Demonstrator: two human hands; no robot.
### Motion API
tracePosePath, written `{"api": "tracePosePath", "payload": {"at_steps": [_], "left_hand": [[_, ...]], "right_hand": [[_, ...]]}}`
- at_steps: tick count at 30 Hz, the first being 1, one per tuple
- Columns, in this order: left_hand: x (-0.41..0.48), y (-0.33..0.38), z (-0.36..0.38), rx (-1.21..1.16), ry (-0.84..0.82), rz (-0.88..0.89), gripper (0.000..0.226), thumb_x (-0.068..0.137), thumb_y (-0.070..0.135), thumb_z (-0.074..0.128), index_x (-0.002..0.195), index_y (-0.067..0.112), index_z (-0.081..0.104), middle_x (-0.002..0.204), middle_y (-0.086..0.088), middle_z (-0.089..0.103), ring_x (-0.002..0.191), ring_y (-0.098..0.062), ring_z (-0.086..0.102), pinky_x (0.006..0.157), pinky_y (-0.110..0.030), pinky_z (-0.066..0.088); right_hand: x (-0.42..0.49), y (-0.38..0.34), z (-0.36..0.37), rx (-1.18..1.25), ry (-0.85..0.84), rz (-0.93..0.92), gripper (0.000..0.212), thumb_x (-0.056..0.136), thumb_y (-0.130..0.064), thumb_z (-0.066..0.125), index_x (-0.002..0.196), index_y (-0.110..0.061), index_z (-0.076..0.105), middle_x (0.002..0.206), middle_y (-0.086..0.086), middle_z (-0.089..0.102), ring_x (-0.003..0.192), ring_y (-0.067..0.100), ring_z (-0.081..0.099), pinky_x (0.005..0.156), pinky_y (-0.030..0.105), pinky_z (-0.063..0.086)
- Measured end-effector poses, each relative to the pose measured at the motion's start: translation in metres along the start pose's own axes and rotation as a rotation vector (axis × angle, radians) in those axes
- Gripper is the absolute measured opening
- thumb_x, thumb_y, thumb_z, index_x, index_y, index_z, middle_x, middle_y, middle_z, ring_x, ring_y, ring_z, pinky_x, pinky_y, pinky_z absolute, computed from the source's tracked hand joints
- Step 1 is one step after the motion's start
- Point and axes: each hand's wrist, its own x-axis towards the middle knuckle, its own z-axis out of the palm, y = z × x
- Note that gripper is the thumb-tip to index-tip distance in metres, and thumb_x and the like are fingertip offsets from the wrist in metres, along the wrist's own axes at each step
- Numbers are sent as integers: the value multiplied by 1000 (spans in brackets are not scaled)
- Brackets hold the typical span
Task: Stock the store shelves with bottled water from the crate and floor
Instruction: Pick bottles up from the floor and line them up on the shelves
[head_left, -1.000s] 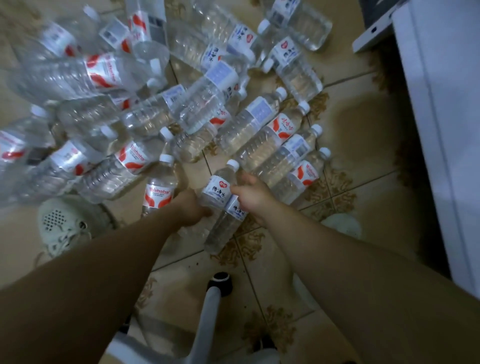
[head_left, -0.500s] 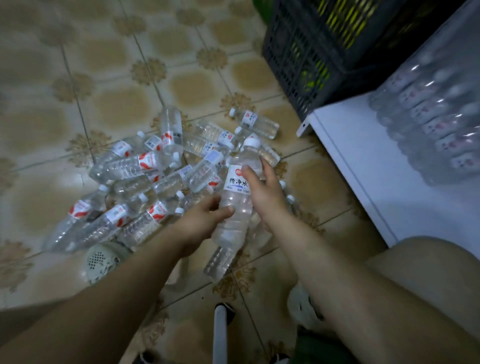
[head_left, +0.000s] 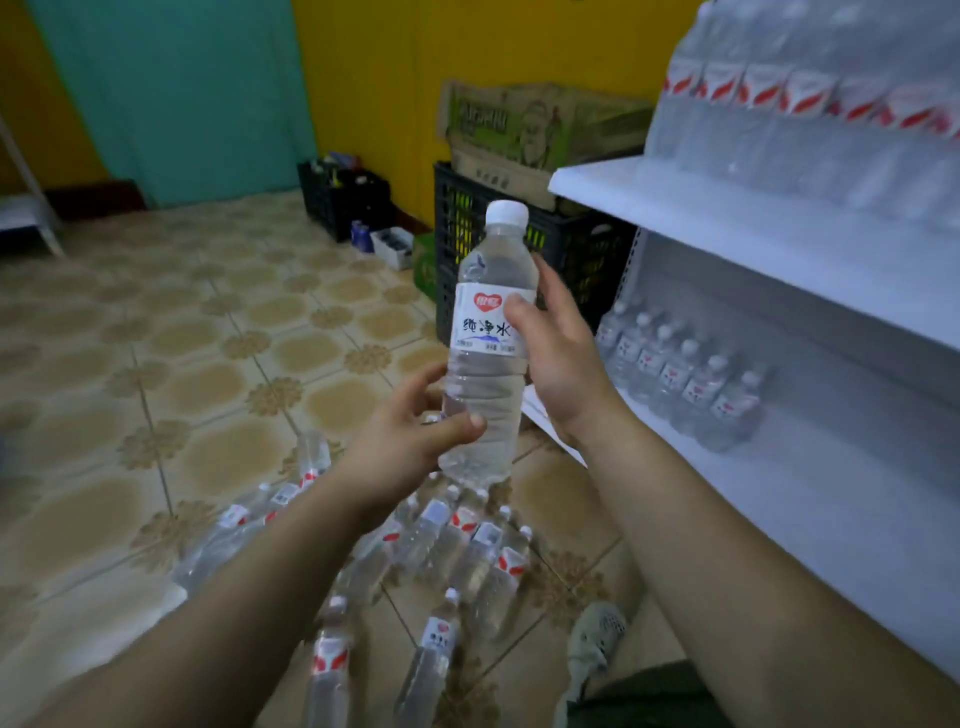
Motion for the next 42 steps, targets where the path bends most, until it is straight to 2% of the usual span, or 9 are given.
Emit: {"api": "tracePosePath", "payload": {"at_steps": [3,5,10,15,20,24,32,37,42], "left_hand": [[-2,28,16,34,-30,106,57,60,26,79,109,47,58,110,-7,66,103,-30,66,91,-60,50],[-2,41,27,40,-47,157,53,60,28,78,103,53,59,111,-6,65,103,-29,66,90,-59,50],[-1,59,42,34,-115,219,54,68,24,79,112,46,55,110,-7,66,102,-29,66,91,-57,51],[12,50,50,48,-193,204,55,69,23,76,116,43,55,114,-8,65,104,-30,65,92,-55,51],[49,15,64,101,-362,80,76,65,24,77,135,26,48,122,-12,61,104,-30,66,91,-54,52],[97,-15,83,196,-442,-18,73,65,25,77,134,29,50,119,-8,63,108,-27,64,93,-50,52],[239,-76,126,335,-585,-135,67,82,-8,65,127,39,46,118,-6,60,95,-16,65,67,-27,57],[333,-142,143,276,-622,-222,71,78,-9,67,128,38,46,126,-5,57,109,-23,62,90,-45,55],[417,-221,147,357,-645,-238,68,81,6,73,133,38,43,135,0,55,122,-20,54,103,-41,45]], "right_hand": [[-6,-37,-15,-3,20,-86,50,100,-16,50,148,-22,37,108,-5,69,89,8,70,69,23,55],[-10,-56,-23,-46,27,-121,51,100,-20,51,148,-27,36,115,-4,67,93,6,69,72,23,55],[-17,-81,-40,-127,57,-164,51,99,-30,52,145,-39,32,115,-16,63,94,-3,66,76,21,54],[-21,-68,-61,-207,60,-101,69,94,-35,60,151,-40,21,126,-9,61,109,7,63,87,34,55],[-24,-27,-104,-284,99,67,80,88,-30,69,150,-43,20,123,-3,62,106,17,65,79,43,60],[-12,14,-140,-209,182,217,62,86,-21,72,128,-49,37,120,7,62,103,24,66,73,52,60],[67,113,-200,-204,355,324,73,75,-10,79,120,-50,38,119,2,61,105,23,64,76,48,60],[134,182,-238,-324,320,396,75,73,-8,79,122,-42,34,116,0,60,101,19,64,74,43,61],[184,269,-266,-457,338,406,77,69,-16,83,123,-37,32,105,-14,54,104,18,60,88,46,56]]}}
